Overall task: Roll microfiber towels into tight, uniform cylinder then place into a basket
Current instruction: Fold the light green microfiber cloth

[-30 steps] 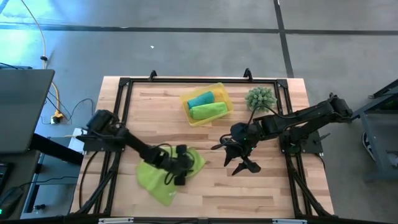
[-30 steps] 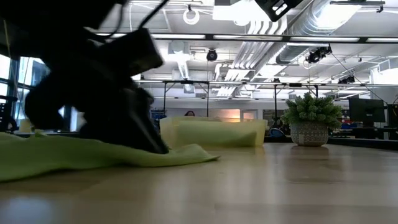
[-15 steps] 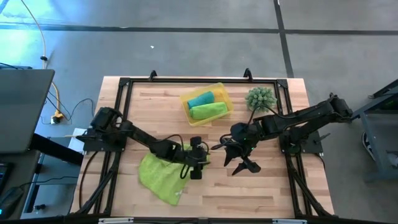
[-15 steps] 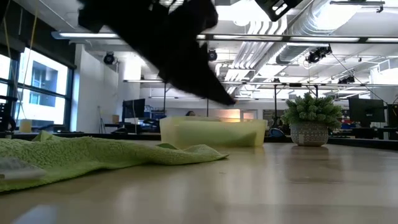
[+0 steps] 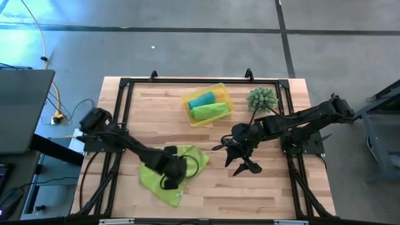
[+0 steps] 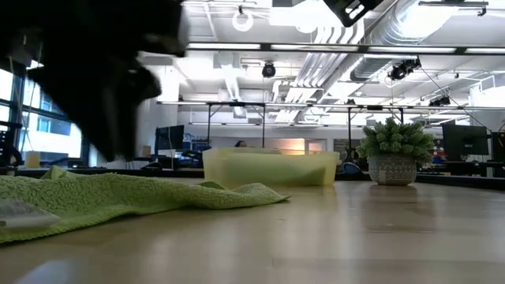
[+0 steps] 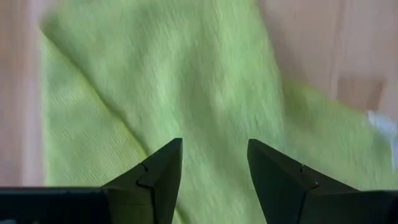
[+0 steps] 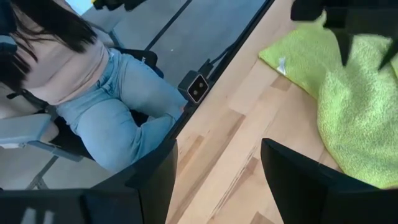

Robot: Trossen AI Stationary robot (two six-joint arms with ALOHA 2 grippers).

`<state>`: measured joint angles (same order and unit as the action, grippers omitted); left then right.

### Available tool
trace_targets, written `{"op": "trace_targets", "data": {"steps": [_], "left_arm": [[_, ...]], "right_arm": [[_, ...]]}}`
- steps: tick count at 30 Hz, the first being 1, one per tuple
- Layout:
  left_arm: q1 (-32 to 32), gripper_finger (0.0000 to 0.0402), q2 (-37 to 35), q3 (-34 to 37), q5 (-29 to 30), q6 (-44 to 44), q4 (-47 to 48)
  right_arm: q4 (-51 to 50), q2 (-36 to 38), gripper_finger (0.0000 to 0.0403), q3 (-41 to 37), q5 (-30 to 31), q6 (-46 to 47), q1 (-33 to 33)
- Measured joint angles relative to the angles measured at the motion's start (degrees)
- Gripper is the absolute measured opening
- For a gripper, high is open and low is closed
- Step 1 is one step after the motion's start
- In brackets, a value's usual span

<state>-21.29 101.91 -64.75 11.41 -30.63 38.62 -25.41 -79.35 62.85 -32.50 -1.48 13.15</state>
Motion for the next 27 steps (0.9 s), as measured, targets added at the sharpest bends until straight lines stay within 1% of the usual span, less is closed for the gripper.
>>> {"op": "trace_targets", "data": {"steps": [3,6,10,15,18,22,24,27], "left_arm": [[-2.28,0.0172,0.07,-0.03,-0.05,-4.1,3.44],[-3.64,0.0172,0.09,0.19,2.07,-7.6,4.37],[-3.82,0.0172,0.09,0.3,4.06,-11.16,4.66],[-2.9,0.0172,0.09,0.3,5.76,-12.74,4.57],[-2.33,0.0172,0.91,0.3,5.23,-13.22,4.45],[-2.39,0.0172,3.47,0.32,3.12,-13.79,4.38],[-2.41,0.0172,5.04,0.32,0.99,-13.77,2.84],[-2.41,0.0172,6.54,0.13,-0.19,-12.67,0.06]], "right_arm": [[-0.07,-0.02,0.0222,0.0,0.01,0.0,0.0],[-0.26,0.0,0.0222,0.0,0.07,0.0,0.0],[-0.07,0.0,0.0222,0.0,0.51,0.0,0.0],[-0.07,0.0,0.0222,0.0,0.49,0.0,0.0],[-0.07,0.0,0.0222,0.0,0.49,0.0,0.0],[-0.07,0.0,0.0222,0.0,0.49,0.0,0.0],[-0.07,0.0,0.0222,0.0,0.49,0.0,0.0],[-0.05,0.0,0.0222,0.0,0.64,0.0,0.0]]}}
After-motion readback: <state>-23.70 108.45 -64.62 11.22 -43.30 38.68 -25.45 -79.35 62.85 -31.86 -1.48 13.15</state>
